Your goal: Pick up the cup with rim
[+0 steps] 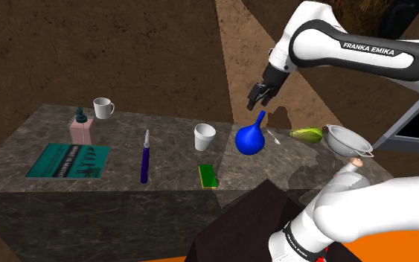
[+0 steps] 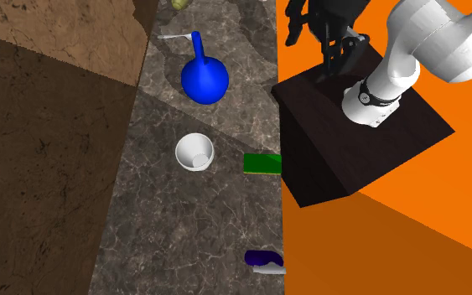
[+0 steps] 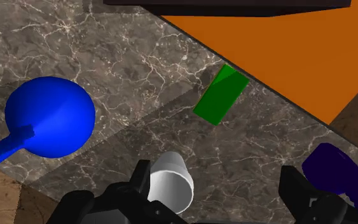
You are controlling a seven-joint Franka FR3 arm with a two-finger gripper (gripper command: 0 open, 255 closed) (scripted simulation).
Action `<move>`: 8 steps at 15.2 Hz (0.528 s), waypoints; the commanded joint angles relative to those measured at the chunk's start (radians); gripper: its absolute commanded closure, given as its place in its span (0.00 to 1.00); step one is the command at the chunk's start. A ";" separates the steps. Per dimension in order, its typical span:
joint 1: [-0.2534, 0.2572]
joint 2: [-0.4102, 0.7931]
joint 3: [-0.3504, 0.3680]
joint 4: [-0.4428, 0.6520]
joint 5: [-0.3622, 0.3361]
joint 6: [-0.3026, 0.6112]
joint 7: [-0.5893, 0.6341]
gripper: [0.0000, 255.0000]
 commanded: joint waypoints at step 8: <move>-0.003 0.273 -0.081 0.001 0.011 0.281 -0.084 0.00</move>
